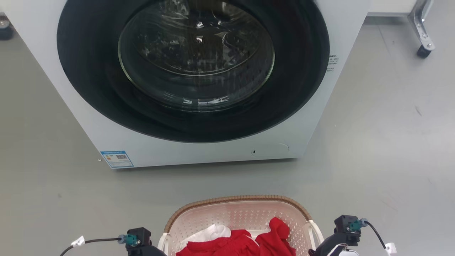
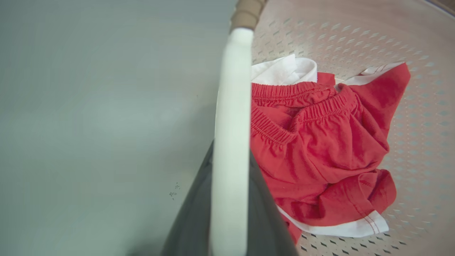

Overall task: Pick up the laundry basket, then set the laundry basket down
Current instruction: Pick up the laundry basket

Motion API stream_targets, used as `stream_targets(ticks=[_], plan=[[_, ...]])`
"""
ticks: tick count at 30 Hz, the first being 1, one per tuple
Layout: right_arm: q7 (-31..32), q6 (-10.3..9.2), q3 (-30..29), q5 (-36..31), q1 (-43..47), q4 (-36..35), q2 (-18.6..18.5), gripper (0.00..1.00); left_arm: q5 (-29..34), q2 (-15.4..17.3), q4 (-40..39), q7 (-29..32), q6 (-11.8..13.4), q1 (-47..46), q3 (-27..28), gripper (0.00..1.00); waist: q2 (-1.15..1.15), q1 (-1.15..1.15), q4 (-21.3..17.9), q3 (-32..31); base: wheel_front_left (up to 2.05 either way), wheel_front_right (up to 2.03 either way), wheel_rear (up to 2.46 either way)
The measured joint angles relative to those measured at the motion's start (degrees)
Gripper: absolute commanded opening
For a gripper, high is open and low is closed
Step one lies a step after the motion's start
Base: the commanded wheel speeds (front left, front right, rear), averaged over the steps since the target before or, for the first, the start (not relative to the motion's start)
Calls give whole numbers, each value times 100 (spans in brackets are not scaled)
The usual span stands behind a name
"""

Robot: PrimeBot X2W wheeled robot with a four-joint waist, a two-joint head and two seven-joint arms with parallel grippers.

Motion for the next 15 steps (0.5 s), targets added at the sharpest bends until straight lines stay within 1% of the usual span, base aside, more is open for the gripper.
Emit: stream_targets(ticks=[15], plan=[[398, 2, 11, 63, 422, 42, 0, 0, -355, 9, -83, 416, 143, 457, -289, 0, 0, 0, 4, -685, 0, 0, 0]])
